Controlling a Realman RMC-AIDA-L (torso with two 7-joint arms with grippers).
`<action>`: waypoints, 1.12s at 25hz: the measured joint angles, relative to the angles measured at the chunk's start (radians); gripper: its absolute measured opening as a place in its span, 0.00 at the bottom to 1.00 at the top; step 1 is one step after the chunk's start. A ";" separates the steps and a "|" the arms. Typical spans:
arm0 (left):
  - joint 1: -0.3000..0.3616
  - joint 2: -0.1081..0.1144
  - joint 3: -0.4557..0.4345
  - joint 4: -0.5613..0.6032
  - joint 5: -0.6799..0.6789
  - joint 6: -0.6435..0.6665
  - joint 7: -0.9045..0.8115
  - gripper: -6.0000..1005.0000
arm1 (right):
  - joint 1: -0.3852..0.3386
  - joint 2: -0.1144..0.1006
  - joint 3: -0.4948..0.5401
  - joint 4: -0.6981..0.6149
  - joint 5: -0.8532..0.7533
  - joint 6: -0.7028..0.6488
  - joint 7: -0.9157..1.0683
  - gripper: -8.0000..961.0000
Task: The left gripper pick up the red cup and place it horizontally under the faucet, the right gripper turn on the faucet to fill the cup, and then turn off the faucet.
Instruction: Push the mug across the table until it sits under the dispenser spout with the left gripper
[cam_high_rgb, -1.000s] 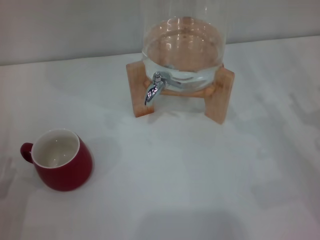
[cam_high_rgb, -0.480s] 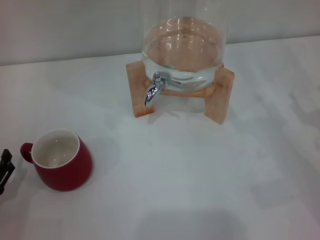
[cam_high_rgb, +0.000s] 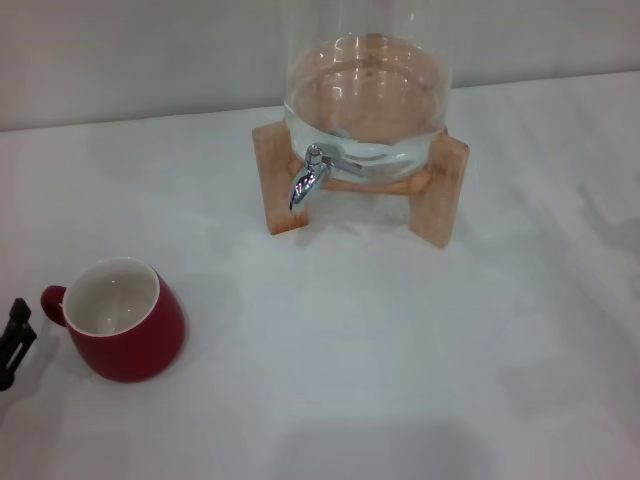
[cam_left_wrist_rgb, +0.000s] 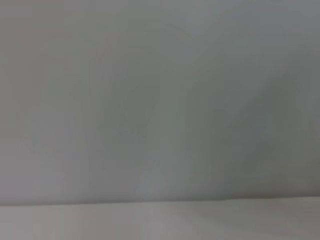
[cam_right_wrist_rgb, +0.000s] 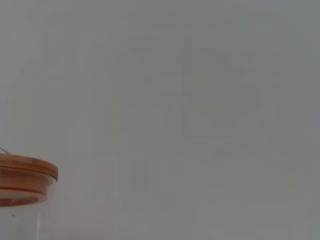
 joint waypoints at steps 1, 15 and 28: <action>0.000 0.000 0.000 0.000 0.004 -0.001 0.000 0.85 | 0.000 0.000 0.000 0.000 0.000 0.000 0.000 0.91; 0.007 -0.004 0.000 0.000 0.041 -0.009 0.001 0.85 | -0.004 0.000 -0.009 -0.001 0.000 -0.001 0.000 0.91; 0.008 -0.003 0.007 0.000 0.053 -0.009 0.006 0.84 | -0.004 0.000 -0.011 0.002 -0.002 -0.015 0.000 0.91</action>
